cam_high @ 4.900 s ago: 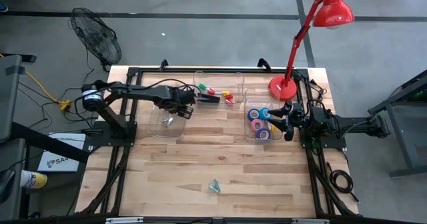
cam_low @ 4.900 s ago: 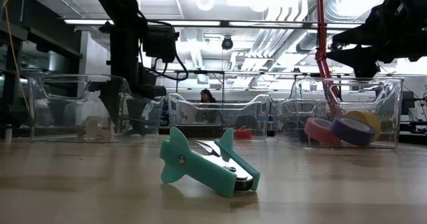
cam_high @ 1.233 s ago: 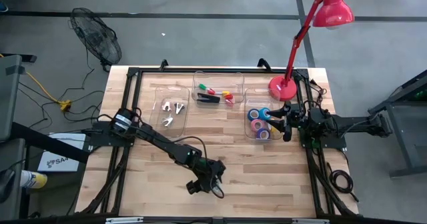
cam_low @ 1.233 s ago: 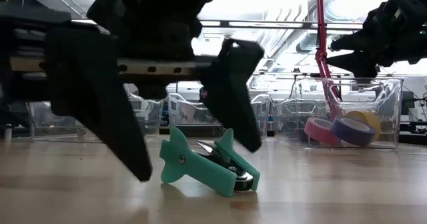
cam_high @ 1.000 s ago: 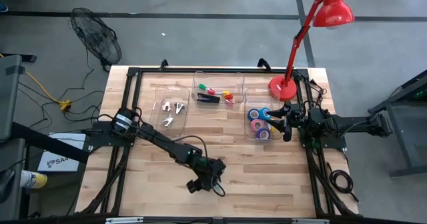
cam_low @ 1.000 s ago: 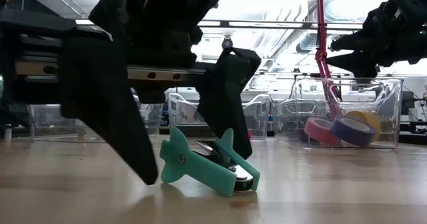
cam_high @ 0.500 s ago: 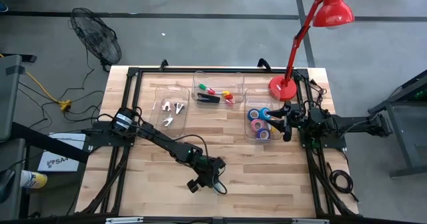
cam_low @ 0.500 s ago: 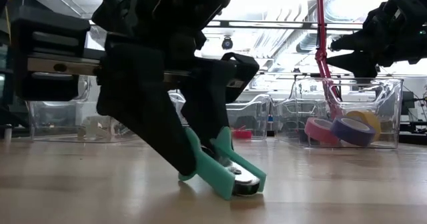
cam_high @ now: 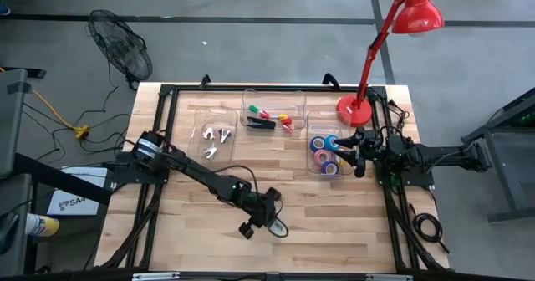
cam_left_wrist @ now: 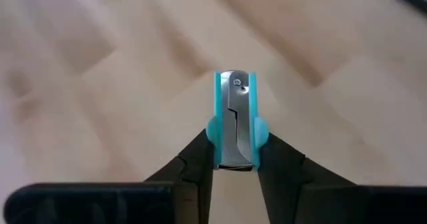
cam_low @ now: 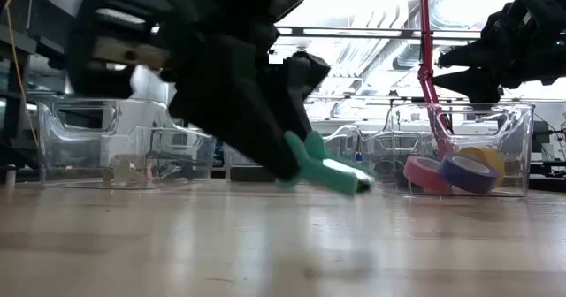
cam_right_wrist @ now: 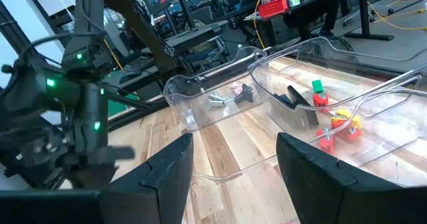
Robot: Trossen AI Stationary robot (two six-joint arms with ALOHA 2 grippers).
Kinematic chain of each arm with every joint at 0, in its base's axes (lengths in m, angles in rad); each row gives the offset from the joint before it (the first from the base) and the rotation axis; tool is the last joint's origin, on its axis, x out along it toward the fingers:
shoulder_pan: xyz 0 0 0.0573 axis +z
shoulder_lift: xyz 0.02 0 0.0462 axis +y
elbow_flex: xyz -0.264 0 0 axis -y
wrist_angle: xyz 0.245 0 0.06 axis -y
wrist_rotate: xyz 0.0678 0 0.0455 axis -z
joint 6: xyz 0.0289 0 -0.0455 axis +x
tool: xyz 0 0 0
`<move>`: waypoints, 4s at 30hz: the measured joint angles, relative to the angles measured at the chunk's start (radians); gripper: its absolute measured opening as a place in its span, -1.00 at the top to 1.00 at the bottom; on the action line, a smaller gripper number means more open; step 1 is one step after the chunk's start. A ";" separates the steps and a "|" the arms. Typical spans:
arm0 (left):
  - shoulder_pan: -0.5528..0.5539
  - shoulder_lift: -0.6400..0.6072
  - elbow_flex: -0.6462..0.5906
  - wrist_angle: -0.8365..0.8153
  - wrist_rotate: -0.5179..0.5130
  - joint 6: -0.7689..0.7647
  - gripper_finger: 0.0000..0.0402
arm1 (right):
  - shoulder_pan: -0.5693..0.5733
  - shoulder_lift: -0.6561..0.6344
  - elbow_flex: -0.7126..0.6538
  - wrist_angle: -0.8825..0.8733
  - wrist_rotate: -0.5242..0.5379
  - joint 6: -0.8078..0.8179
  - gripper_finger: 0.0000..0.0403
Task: Pick and place Stapler, Stapler remover, tape
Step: Put the light blue staple remover into the bottom left transparent bin, then return to Home Position
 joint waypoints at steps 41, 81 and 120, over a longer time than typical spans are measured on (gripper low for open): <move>0.551 -0.638 -0.162 -1.091 -0.591 -0.980 0.56 | 0.000 0.000 0.000 0.000 0.000 0.000 -0.03; 0.686 -0.616 -0.436 -0.593 -0.023 -1.097 -0.34 | 0.000 0.001 0.000 0.000 0.000 0.000 -0.03; 0.380 -1.690 -0.738 -0.337 -0.320 -0.716 -0.27 | 0.000 0.001 0.000 0.000 0.000 0.000 -0.03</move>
